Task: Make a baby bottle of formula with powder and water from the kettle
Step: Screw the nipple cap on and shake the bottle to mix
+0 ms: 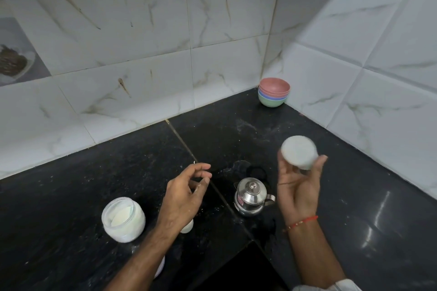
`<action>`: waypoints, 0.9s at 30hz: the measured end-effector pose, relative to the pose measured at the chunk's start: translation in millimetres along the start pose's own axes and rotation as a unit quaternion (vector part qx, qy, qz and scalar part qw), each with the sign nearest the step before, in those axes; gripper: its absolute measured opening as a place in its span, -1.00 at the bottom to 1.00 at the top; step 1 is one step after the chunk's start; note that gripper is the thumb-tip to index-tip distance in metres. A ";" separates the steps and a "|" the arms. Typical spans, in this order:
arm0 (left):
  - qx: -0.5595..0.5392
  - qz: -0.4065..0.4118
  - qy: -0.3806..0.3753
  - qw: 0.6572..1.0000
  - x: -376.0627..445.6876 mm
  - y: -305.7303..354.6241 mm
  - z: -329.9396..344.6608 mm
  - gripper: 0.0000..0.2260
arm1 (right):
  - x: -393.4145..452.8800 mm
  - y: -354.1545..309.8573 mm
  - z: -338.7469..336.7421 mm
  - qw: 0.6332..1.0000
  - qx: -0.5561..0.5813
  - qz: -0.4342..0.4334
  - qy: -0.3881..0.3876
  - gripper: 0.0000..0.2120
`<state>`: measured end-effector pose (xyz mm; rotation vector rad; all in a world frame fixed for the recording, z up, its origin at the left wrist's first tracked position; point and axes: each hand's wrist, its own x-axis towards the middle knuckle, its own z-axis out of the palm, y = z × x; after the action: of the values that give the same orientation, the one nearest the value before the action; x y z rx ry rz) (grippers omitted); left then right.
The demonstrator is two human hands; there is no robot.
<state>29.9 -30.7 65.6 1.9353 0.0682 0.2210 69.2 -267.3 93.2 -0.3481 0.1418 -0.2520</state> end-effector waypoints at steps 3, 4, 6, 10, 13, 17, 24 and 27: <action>0.004 -0.003 -0.002 1.000 0.0 -1.4 0.2 -0.74 | -3.4 5.0 -3.4 0.999 -0.034 0.017 -0.036 -0.50; 0.005 -0.003 -0.002 1.000 0.3 -1.3 1.2 -0.73 | -9.0 7.2 -3.7 0.989 -0.122 0.009 -0.083 -0.45; 0.008 -0.002 -0.004 1.000 0.9 -0.8 3.8 -0.74 | -16.0 11.5 -8.7 0.914 -0.334 0.008 -0.231 -0.24; 0.006 0.003 -0.005 1.000 1.6 0.1 3.7 -0.75 | -22.0 16.9 -7.6 0.912 -0.341 0.013 -0.227 -0.26; 0.003 0.003 0.003 1.000 1.6 0.0 0.3 -0.75 | -5.0 8.3 -5.0 0.998 -0.061 -0.013 -0.018 -0.51; 0.005 -0.002 -0.002 1.000 -1.4 -2.8 -0.5 -0.74 | -1.0 10.3 -8.6 0.999 -0.030 0.002 -0.011 -0.53; 0.009 0.002 -0.011 1.000 0.6 1.2 3.0 -0.75 | -26.9 20.1 2.6 0.898 -0.343 0.034 -0.273 -0.17; 0.007 0.006 0.000 1.000 3.2 3.2 -0.6 -0.76 | -8.8 13.0 7.1 0.994 -0.101 -0.026 -0.021 -0.31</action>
<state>32.7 -30.8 69.2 1.9502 0.0595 0.2296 64.9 -250.8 96.0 -0.5582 0.1161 -0.2831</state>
